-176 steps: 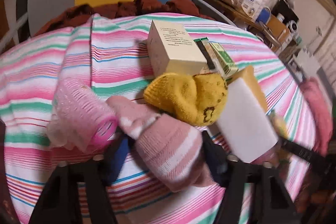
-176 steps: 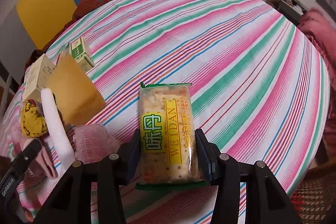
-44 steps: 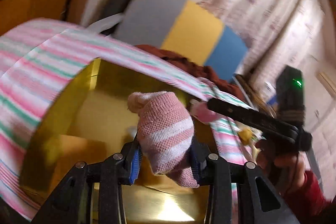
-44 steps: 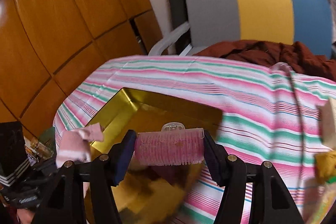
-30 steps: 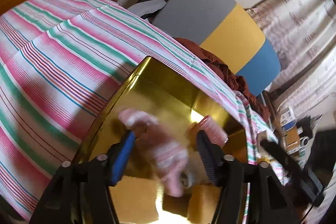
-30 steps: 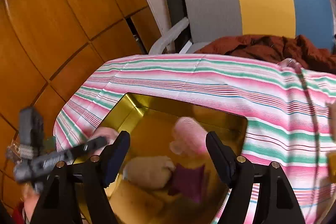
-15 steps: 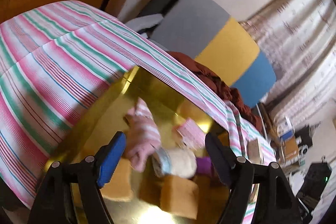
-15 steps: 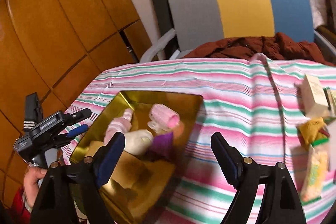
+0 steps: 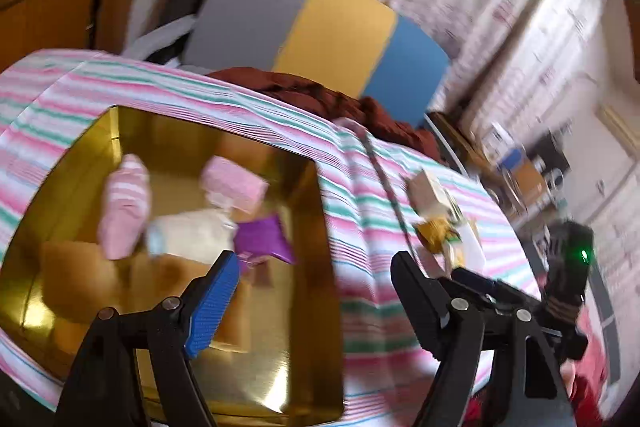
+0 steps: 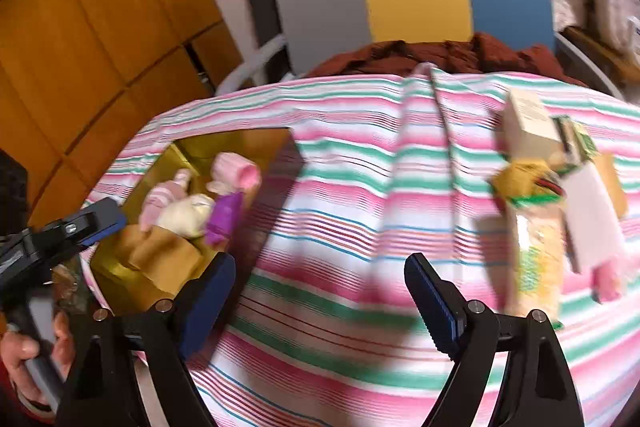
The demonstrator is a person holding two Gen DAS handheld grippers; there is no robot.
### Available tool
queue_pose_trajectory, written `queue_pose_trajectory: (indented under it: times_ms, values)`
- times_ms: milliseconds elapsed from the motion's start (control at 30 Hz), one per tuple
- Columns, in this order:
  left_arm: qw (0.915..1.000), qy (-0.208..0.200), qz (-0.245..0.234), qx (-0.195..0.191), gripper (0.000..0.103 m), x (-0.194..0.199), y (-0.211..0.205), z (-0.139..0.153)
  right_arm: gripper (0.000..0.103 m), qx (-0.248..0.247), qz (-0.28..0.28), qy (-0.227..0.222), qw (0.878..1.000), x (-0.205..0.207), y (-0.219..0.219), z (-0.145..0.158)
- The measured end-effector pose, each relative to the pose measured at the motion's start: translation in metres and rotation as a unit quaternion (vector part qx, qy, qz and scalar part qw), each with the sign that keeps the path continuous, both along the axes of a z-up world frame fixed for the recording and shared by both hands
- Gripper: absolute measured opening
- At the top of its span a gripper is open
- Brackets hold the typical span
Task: Organize objects
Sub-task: 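Grasp the clear pink hair roller with the right tool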
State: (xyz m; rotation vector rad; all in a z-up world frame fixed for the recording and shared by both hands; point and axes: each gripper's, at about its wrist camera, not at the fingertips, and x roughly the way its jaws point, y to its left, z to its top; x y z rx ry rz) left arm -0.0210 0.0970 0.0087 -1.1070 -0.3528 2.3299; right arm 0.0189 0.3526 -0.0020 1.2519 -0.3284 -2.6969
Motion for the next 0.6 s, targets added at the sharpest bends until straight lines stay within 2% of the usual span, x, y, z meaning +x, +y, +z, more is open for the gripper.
queue_pose_trajectory:
  times_ms: [300,400,600]
  values:
    - [0.9958,-0.009,-0.088,-0.022,0.079,0.03,0.065,-0.006,0.087,0.0,-0.102,-0.016,0.995,0.028,0.084,-0.005]
    - [0.9922,-0.011,-0.119,-0.035,0.08,0.04,0.085,-0.01,0.087,0.005,-0.15,-0.018,0.988,0.038,0.119,-0.003]
    - [0.9855,-0.041,-0.159,-0.044,0.08,0.055,0.109,-0.026,0.087,0.029,-0.245,-0.032,0.968,0.048,0.191,-0.005]
